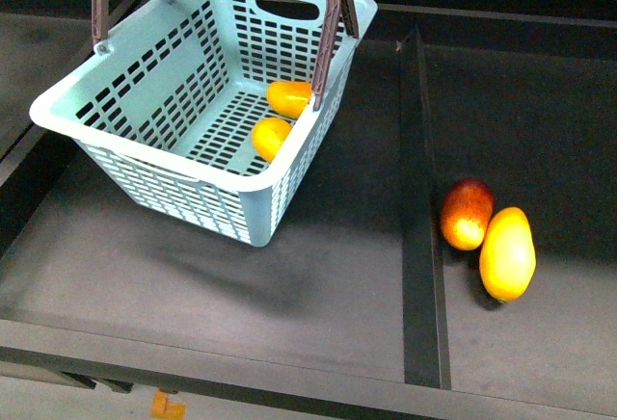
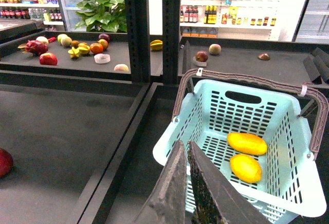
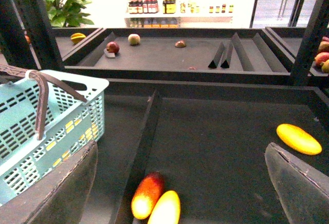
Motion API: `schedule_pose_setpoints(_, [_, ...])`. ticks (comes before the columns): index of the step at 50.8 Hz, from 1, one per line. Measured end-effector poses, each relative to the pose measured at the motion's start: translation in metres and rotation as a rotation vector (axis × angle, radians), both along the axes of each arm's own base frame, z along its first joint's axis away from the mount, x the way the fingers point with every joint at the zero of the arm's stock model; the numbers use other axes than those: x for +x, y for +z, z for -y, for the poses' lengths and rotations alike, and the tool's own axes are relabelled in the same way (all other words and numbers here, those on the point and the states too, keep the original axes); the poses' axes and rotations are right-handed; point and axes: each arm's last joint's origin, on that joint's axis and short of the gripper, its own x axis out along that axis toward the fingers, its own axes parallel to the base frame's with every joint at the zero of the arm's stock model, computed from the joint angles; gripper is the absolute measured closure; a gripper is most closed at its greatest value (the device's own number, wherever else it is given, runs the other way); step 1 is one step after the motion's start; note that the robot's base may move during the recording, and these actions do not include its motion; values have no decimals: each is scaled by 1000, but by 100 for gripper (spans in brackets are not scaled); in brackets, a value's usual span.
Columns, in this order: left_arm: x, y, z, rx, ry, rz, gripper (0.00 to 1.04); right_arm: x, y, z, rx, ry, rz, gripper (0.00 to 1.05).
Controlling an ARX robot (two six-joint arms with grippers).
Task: Pick lemon and mango into basket
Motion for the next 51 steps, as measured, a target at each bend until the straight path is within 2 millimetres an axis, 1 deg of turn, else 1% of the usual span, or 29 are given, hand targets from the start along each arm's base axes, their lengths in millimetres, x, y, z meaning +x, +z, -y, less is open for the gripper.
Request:
schedule_pose_setpoints(27, [-13,0,0,0,0,2,102,0,0,0,0,0,0,9])
schedule_pose_setpoints(30, [-20,-5,0,0,0,-31,102,0,0,0,0,0,0,9])
schedule_pose_setpoints(33, [-24,-3,0,0,0,-6,102,0,0,0,0,0,0,9])
schedule_pose_setpoints(51, [-24,-3,0,0,0,-2,102,0,0,0,0,0,0,9])
